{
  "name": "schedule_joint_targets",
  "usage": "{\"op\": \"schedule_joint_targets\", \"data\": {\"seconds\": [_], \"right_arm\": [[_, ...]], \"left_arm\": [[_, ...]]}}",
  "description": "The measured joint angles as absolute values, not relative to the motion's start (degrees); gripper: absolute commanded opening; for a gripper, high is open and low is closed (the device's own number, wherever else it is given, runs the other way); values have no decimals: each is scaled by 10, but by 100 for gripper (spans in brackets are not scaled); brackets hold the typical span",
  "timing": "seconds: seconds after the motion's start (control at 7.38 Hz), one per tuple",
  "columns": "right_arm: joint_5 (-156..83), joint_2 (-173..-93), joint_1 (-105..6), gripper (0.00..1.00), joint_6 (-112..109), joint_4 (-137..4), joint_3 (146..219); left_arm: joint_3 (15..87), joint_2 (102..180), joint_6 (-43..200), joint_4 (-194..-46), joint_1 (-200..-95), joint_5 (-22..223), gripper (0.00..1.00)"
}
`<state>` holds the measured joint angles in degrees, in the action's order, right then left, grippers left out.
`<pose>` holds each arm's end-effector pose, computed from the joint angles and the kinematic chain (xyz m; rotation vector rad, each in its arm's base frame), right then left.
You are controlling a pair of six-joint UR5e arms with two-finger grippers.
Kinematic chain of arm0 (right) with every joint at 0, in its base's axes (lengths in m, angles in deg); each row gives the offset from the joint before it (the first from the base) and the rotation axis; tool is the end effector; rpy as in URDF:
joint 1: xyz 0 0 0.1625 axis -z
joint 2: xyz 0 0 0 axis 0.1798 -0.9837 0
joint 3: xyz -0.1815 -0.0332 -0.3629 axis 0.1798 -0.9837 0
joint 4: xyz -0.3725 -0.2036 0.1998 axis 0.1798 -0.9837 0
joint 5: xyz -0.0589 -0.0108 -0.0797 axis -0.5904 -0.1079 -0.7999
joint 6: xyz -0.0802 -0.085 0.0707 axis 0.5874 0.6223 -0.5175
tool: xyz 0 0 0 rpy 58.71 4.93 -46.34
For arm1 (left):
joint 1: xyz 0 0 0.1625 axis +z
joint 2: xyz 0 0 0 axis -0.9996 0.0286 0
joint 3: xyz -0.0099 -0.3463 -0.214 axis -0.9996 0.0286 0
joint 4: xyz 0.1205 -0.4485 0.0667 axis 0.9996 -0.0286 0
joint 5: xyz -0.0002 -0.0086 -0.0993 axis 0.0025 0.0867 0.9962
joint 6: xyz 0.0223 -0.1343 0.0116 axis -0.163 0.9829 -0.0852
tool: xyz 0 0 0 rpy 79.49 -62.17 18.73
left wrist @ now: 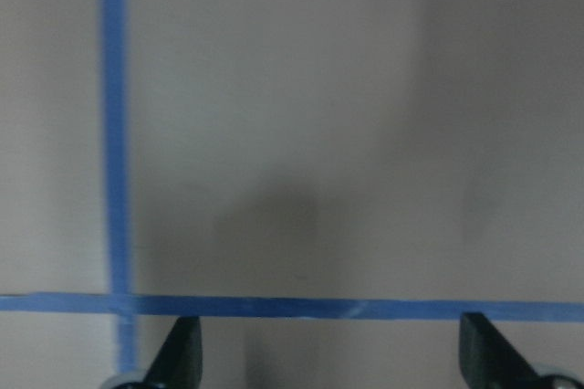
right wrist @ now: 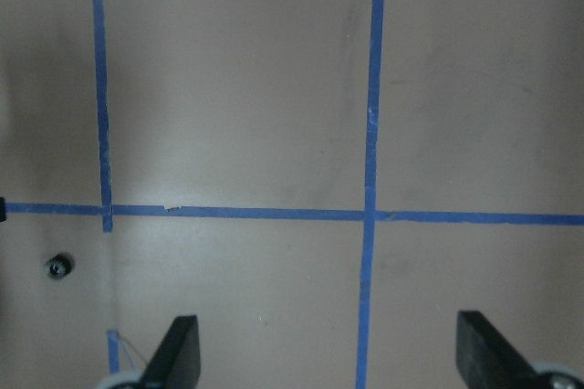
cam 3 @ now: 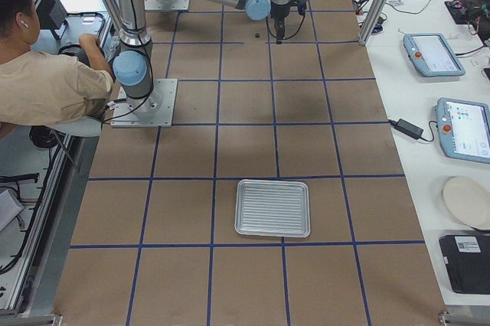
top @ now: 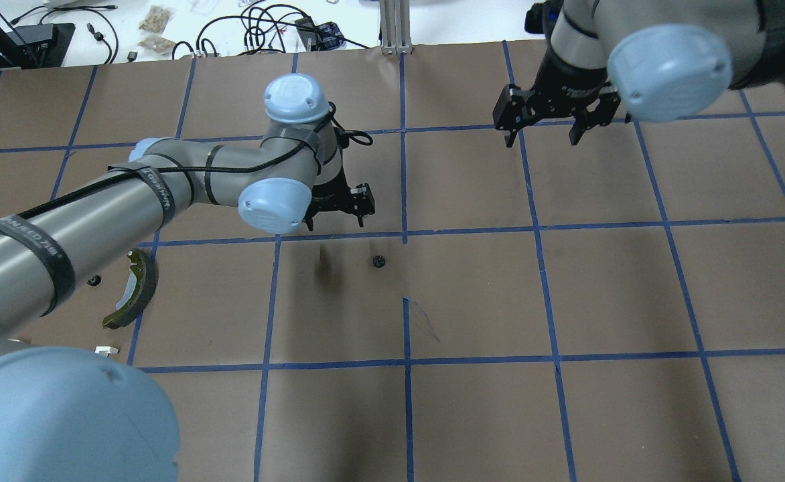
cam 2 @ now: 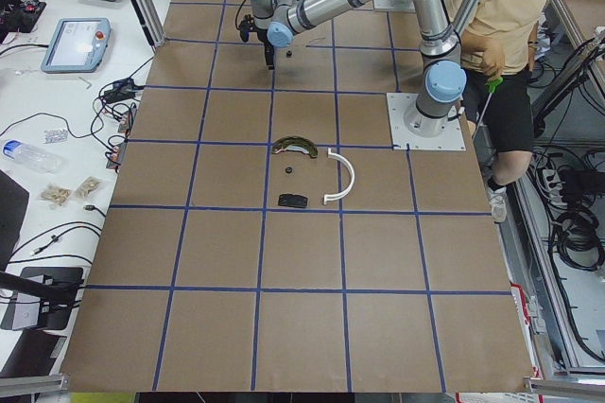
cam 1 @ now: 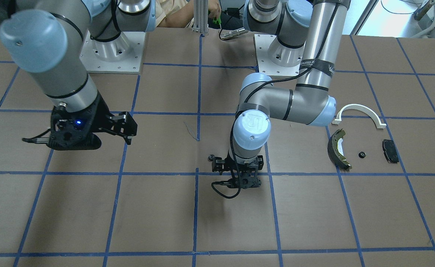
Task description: Place bearing gear from tray to pile
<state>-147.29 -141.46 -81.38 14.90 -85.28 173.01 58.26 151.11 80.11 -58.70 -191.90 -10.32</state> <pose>0.1579 -0.6264 0.3854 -0.0434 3.1013 -0.0156 -0.2828 -0.5976 0.0992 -0.0840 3.1371 0.0857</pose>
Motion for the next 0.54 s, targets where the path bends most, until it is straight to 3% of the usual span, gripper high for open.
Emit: {"op": "schedule_joint_targets", "data": {"seconds": [0.27,0.54], "right_arm": [[-1502,-1425,-813,100,160,-741,1648],[-1510,-1445,-814,100,172,-723,1667]], "left_arm": [[584,1523,842,-561,-1962,-104,100],[589,1524,872,-557,-1993,-105,100]]}}
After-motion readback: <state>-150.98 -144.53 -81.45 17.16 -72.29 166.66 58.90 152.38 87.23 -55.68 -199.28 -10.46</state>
